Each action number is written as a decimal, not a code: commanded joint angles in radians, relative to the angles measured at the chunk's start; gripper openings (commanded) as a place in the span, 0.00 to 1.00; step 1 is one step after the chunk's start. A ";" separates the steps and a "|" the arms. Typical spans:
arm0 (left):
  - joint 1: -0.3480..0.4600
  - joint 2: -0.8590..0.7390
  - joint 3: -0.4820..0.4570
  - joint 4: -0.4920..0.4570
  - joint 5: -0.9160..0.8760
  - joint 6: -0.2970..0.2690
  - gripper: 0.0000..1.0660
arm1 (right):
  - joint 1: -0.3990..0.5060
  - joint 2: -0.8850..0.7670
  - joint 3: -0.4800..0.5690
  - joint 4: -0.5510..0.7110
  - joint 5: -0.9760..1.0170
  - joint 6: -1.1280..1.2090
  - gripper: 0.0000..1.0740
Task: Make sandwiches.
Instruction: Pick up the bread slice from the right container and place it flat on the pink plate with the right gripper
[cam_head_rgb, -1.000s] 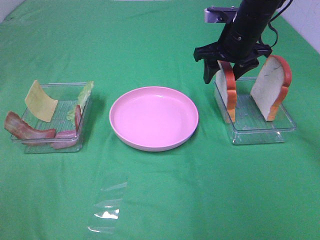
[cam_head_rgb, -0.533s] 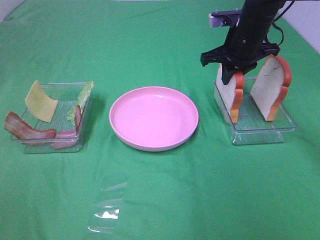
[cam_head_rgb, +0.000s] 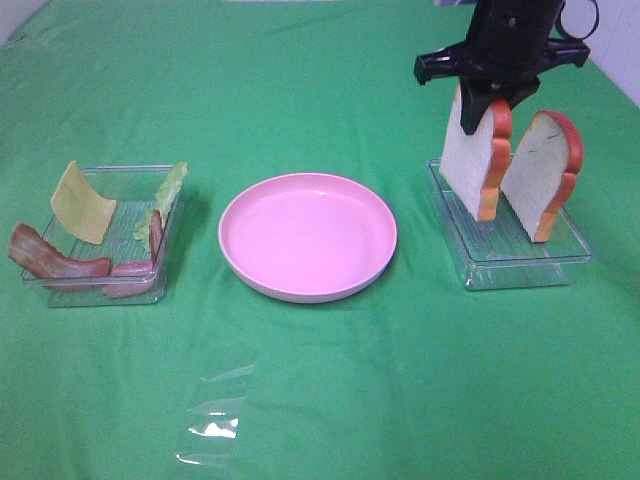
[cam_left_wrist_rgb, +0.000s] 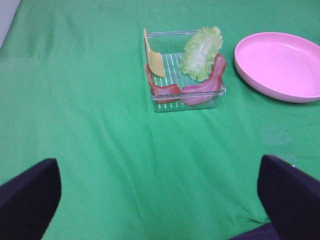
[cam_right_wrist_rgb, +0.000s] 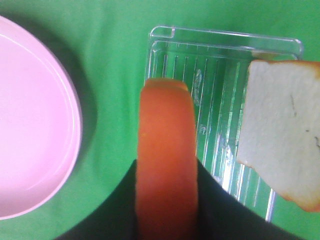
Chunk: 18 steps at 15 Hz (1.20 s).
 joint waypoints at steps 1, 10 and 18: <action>0.001 -0.015 0.004 -0.008 -0.005 -0.002 0.92 | 0.000 -0.056 -0.058 0.052 0.061 -0.003 0.12; 0.001 -0.015 0.004 -0.008 -0.005 -0.001 0.92 | 0.149 -0.054 -0.070 0.381 -0.013 -0.112 0.13; 0.001 -0.015 0.004 -0.008 -0.005 -0.002 0.92 | 0.291 0.100 -0.070 0.386 -0.216 -0.134 0.13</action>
